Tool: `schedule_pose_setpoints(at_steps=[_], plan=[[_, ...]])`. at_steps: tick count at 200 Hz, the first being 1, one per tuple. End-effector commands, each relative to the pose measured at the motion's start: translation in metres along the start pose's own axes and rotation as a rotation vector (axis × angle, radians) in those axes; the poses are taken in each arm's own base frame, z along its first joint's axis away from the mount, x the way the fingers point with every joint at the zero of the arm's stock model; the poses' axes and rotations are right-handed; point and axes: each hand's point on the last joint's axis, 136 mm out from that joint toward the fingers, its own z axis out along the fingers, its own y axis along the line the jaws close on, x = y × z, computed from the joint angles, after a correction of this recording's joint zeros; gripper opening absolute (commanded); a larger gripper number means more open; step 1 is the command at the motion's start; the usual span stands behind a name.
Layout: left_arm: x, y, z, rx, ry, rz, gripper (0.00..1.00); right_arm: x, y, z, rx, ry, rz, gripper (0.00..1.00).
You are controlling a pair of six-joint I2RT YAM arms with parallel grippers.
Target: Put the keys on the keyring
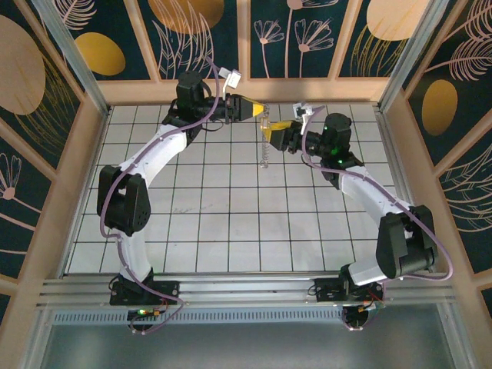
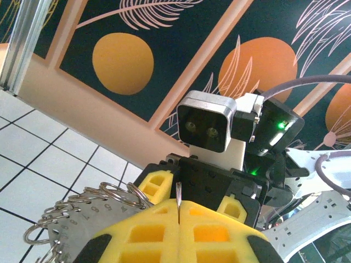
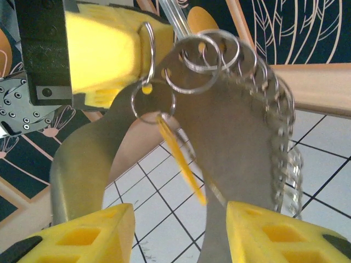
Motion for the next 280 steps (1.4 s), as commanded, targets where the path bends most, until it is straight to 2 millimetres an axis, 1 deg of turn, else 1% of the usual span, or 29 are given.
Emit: schedule_pose_setpoints(at_steps=[1,115,160,185,204,220,257,272,280], plan=[[-0.012,-0.032,-0.003,0.044,-0.009,0.082,0.0,-0.019,0.013,-0.003,-0.018,-0.037,-0.089,0.48],[-0.009,-0.033,0.004,0.059,0.001,0.082,0.0,-0.027,0.028,0.012,-0.103,-0.004,-0.129,0.46],[-0.009,-0.036,0.005,0.071,0.005,0.086,0.0,-0.023,0.029,0.017,-0.133,0.018,-0.121,0.44],[-0.009,-0.036,0.006,0.072,0.004,0.087,0.0,-0.02,0.03,0.017,-0.139,0.023,-0.116,0.38],[-0.009,-0.036,0.007,0.072,0.002,0.087,0.0,-0.016,0.03,0.016,-0.142,0.034,-0.109,0.29],[-0.01,-0.036,0.007,0.071,0.0,0.089,0.0,-0.012,0.031,0.015,-0.144,0.038,-0.105,0.19],[-0.011,-0.035,0.007,0.063,-0.007,0.091,0.0,-0.008,0.032,0.011,-0.139,0.041,-0.099,0.08],[-0.012,-0.035,0.007,0.056,-0.013,0.092,0.0,-0.008,0.033,0.01,-0.138,0.041,-0.1,0.0],[-0.012,-0.035,0.006,0.054,-0.016,0.094,0.0,-0.007,0.034,0.009,-0.137,0.042,-0.097,0.0]])
